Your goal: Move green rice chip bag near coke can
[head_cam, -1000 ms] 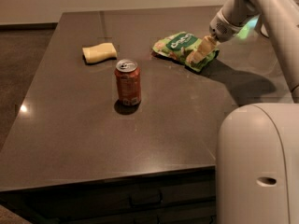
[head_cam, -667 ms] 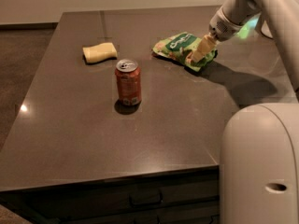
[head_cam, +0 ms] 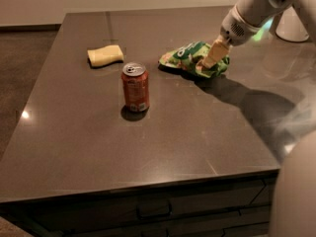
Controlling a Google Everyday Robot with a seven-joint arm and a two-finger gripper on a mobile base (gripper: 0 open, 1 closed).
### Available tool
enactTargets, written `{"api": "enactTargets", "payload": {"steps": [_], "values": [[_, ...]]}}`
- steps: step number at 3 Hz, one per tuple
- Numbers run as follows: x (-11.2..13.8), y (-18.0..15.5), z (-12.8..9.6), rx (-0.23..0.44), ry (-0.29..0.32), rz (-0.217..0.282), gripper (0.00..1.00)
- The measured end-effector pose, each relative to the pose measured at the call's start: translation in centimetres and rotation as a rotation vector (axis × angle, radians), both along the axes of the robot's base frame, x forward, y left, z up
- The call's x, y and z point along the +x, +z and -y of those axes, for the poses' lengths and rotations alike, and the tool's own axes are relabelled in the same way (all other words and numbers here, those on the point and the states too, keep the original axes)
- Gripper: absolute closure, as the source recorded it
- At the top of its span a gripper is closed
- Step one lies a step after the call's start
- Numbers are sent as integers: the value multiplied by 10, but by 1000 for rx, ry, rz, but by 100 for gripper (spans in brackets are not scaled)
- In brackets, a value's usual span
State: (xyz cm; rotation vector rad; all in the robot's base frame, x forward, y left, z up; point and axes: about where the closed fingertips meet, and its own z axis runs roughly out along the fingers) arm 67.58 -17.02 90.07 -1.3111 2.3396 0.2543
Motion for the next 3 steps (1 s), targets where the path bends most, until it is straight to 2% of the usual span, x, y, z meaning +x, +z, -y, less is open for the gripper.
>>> {"api": "enactTargets", "payload": {"steps": [2,3], "values": [[-75,-13,-52,46,111,-60,100],[-98,-12,-74,63,163,-71,81]]}}
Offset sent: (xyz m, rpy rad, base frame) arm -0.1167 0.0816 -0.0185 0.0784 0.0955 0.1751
